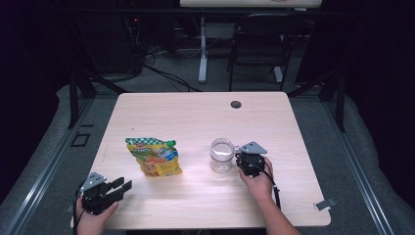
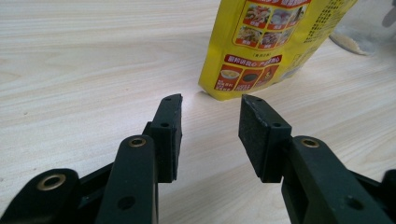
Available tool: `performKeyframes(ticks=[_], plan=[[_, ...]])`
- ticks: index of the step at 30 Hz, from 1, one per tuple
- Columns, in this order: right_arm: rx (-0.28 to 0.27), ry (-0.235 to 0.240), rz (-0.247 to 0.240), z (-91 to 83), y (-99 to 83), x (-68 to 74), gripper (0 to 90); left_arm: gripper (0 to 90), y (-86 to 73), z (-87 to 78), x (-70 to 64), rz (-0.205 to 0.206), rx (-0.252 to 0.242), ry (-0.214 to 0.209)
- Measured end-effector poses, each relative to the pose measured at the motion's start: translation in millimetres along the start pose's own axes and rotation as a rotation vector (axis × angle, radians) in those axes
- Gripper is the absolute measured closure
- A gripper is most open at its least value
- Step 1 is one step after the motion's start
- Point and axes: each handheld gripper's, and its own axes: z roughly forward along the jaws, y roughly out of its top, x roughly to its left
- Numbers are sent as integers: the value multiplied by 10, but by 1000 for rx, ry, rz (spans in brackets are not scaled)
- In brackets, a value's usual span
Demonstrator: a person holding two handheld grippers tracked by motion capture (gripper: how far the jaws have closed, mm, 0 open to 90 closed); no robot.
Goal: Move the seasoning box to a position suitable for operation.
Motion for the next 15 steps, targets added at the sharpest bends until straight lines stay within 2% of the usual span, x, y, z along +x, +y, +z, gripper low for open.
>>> performKeyframes(ticks=[3, 7, 15], plan=[[1, -3, 31, -9, 6, 9, 785, 601, -8, -10, 3, -6, -6, -10], [10, -13, 25, -20, 10, 26, 788, 604, -14, -13, -9, -5, 3, -16], [40, 4, 27, -102, 15, 45, 779, 605, 3, 19, -45, 16, 3, -34]])
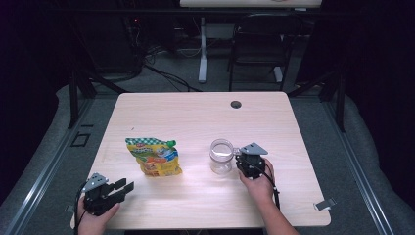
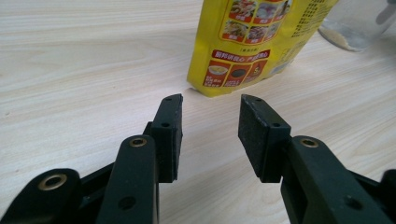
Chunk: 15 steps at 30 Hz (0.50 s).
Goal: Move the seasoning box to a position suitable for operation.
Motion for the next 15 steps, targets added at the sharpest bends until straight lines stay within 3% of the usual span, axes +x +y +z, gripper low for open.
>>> performKeyframes(ticks=[3, 9, 15], plan=[[-9, -2, -5, -29, -17, 24, 779, 604, 24, 9, -6, 1, -21, -13], [-41, -22, 40, -42, -86, 71, 781, 604, 86, 72, -5, 4, -23, -20], [-29, -24, 13, -125, -123, 115, 780, 604, 148, 104, -17, 14, -34, -23]])
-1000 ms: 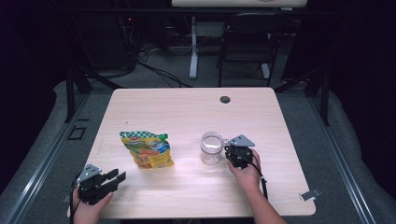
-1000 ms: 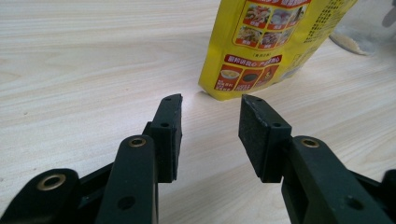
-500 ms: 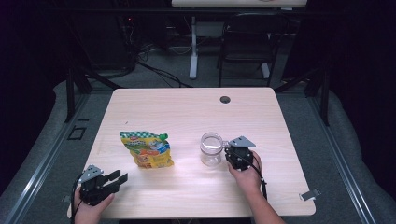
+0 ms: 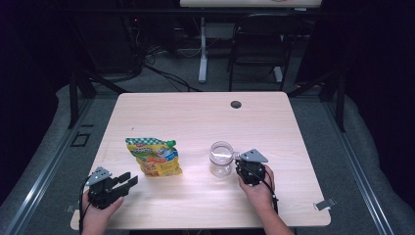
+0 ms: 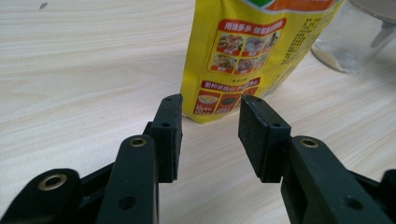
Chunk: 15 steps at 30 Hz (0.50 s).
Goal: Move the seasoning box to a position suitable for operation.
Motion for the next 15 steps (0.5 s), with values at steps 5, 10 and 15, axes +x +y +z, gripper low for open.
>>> performKeyframes(ticks=[5, 10, 15], plan=[[25, 6, -22, -111, -45, 26, 778, 604, 22, 0, -35, 15, -11, -8], [37, 37, -47, -247, -126, 40, 771, 605, 25, 50, -95, 36, 21, -36], [44, 83, -82, -377, -190, 33, 768, 605, 36, 72, -166, 55, 26, -50]])
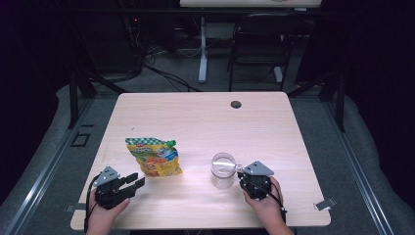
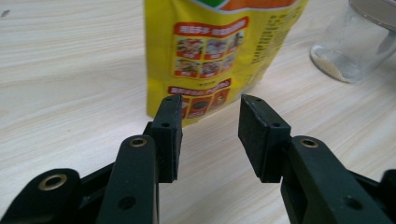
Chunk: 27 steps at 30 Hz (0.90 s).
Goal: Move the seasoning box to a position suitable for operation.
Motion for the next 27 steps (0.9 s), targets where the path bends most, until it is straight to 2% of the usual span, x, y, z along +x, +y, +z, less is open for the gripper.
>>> performKeyframes(ticks=[2, 4, 7, 9, 10, 12, 13, 14, 17, 20, 21, 26, 27], plan=[[3, 10, -2, -30, -13, 4, 769, 605, 4, 9, -39, 15, 1, -7], [5, 37, -34, -110, -50, 18, 773, 605, 12, 19, -97, 34, 0, -11], [-2, 57, -57, -162, -93, 42, 772, 605, 21, 13, -139, 41, 5, -23], [4, 75, -66, -216, -136, 59, 769, 609, 26, 6, -190, 42, -2, -38], [-2, 89, -72, -252, -162, 67, 770, 609, 37, 3, -247, 55, -5, -49], [-4, 93, -70, -260, -166, 69, 771, 609, 42, 5, -278, 62, -5, -52], [-18, 94, -68, -242, -166, 76, 775, 609, 52, 22, -324, 86, -2, -59], [-18, 90, -75, -231, -159, 71, 777, 608, 52, 22, -324, 86, -2, -59], [-27, 87, -47, -168, -140, 42, 783, 607, 67, 67, -400, 116, 13, -73], [-21, 97, -19, -178, -169, 28, 771, 582, 76, 91, -467, 130, 14, -73], [-19, 101, -6, -191, -174, 32, 764, 580, 79, 95, -478, 132, 13, -86], [-12, 135, 7, -267, -195, 35, 706, 568, 111, 146, -573, 156, 17, -112], [-19, 130, 0, -312, -194, 39, 692, 565, 113, 153, -586, 155, 21, -117]])
